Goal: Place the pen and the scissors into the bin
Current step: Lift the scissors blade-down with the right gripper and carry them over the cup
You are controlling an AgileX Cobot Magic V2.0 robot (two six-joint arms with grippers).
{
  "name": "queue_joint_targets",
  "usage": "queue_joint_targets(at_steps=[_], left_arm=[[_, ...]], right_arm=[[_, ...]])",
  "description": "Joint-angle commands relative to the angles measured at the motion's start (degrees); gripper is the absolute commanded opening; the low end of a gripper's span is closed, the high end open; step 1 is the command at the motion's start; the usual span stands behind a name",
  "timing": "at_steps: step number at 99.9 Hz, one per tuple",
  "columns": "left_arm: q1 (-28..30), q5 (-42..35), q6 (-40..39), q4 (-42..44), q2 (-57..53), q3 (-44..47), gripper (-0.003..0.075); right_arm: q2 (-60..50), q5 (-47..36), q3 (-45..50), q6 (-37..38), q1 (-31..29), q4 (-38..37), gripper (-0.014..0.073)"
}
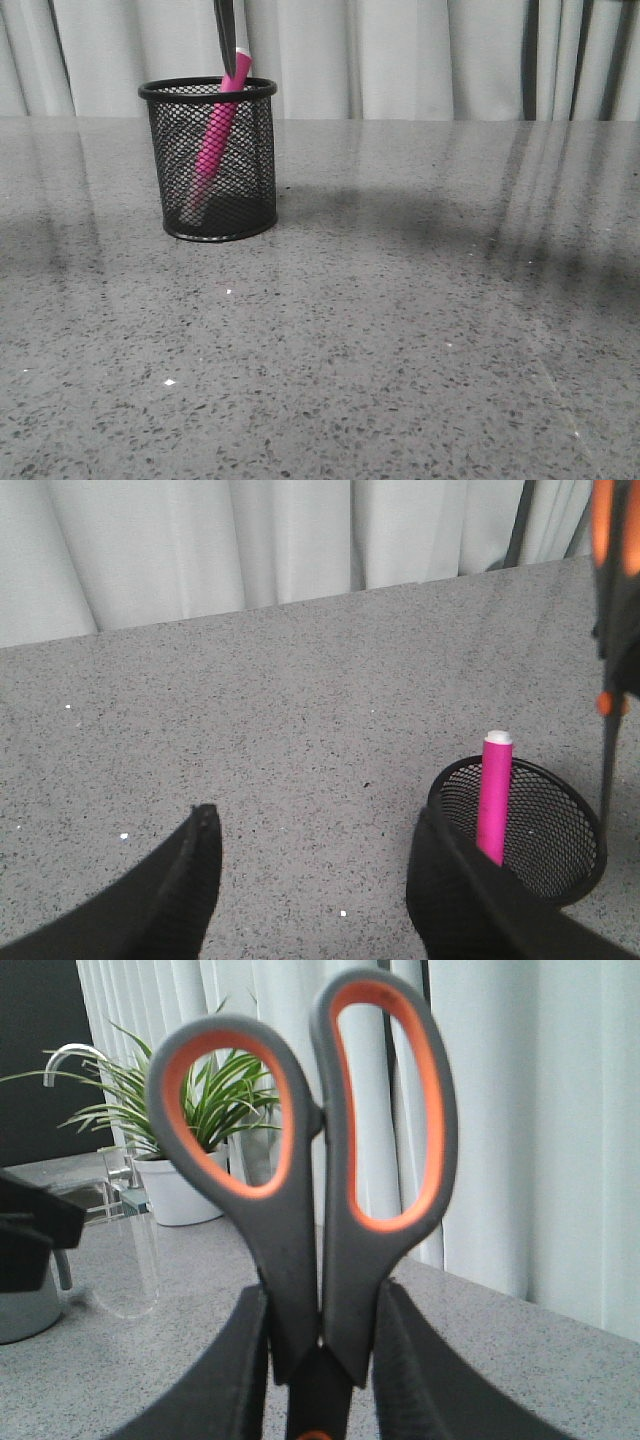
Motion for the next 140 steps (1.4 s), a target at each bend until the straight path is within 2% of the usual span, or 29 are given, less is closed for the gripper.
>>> queue_joint_targets(at_steps=[1,29,69,140], left_arm=[[0.06,-2.86,-0.38,-2.26,-0.9,-1.66,0.0386],[0.06,-3.32,-0.38,-2.26,-0.9,-1.66,0.0386],[0.06,-3.41,-0.38,-2.26,-0.9,-1.66,0.0386],[0.06,-3.41,-0.38,-2.26,-0.9,-1.66,0.0386]], right_arm=[[-1.07,-7.37,-1.69,-1.41,-0.16,1.22,-0.0075],[2.5,-8.86,-1.69,-1.41,-0.16,4.06,-0.0075],[5.49,-9.86,-1.69,-1.41,-0.05,3.91,-0.0075],[5.5,-5.78,-0.86,-1.41,-0.05,2.52,-0.0075]])
